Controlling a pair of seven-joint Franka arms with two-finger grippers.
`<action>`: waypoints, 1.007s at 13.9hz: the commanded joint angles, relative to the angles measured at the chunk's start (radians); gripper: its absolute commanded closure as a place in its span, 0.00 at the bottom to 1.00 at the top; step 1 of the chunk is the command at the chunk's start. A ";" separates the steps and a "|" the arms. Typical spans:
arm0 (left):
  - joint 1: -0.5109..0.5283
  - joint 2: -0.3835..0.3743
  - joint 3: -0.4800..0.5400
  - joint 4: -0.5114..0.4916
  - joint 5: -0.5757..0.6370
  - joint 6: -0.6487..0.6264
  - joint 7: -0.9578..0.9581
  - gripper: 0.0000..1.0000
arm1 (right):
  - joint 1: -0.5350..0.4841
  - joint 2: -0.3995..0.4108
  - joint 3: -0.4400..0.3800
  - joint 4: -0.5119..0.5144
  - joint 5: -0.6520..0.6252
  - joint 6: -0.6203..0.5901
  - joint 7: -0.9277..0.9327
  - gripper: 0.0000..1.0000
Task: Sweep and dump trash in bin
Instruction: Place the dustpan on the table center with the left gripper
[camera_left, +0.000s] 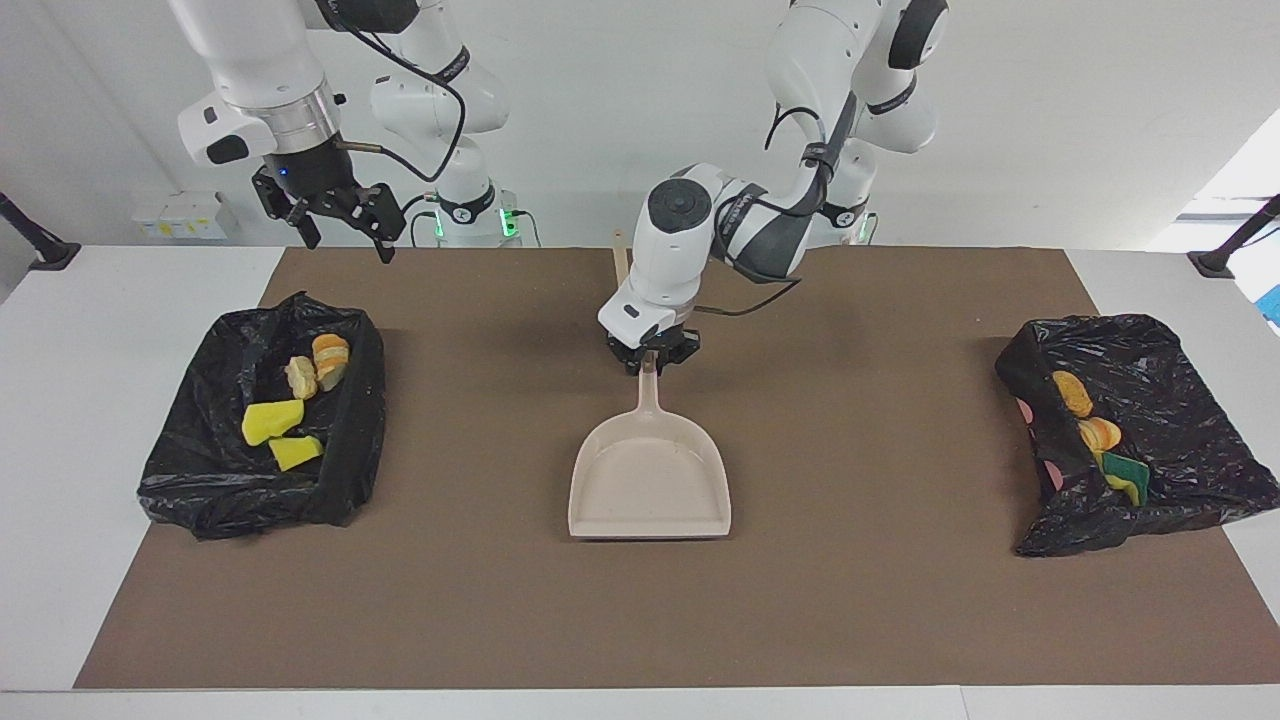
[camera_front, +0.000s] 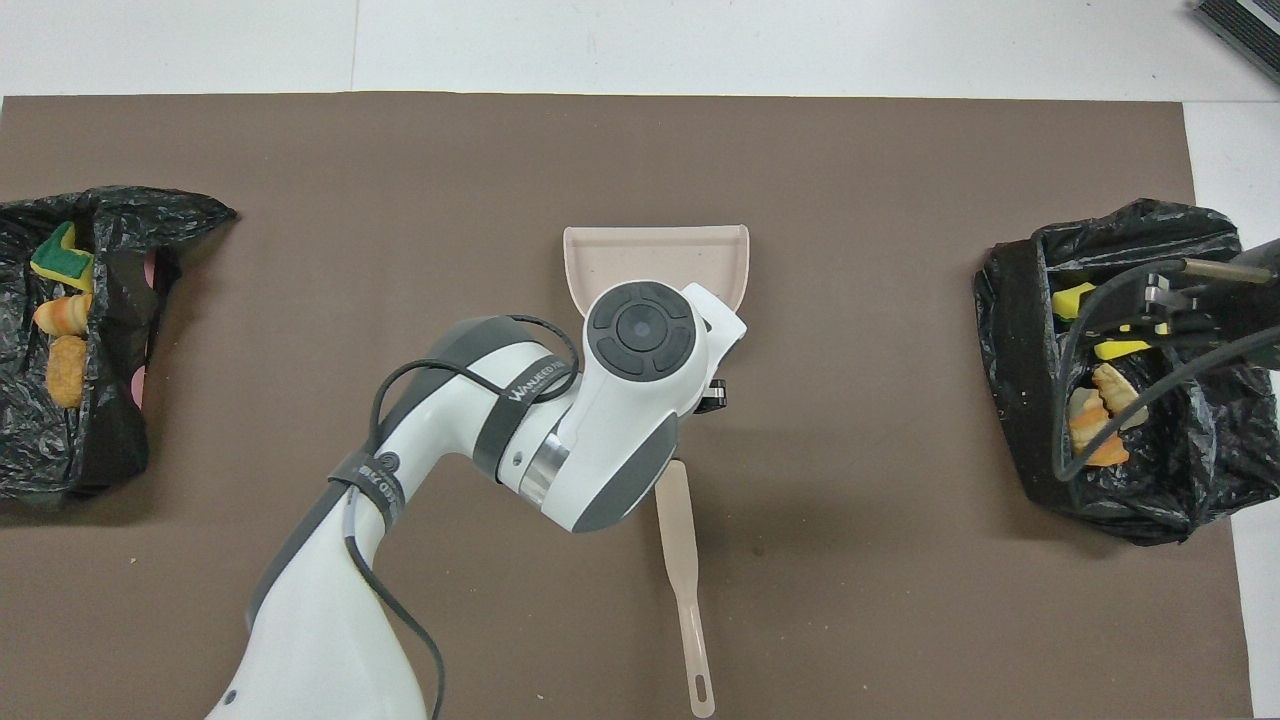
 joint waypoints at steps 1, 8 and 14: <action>-0.008 0.019 0.020 0.026 -0.005 0.038 -0.007 0.66 | -0.004 0.000 -0.005 0.000 0.022 -0.003 -0.032 0.00; 0.047 -0.049 0.036 0.020 -0.003 0.003 -0.011 0.00 | -0.006 0.000 -0.007 -0.001 0.022 -0.001 -0.027 0.00; 0.219 -0.104 0.041 0.029 0.026 -0.031 0.137 0.00 | -0.006 0.000 -0.007 -0.001 0.022 -0.001 -0.027 0.00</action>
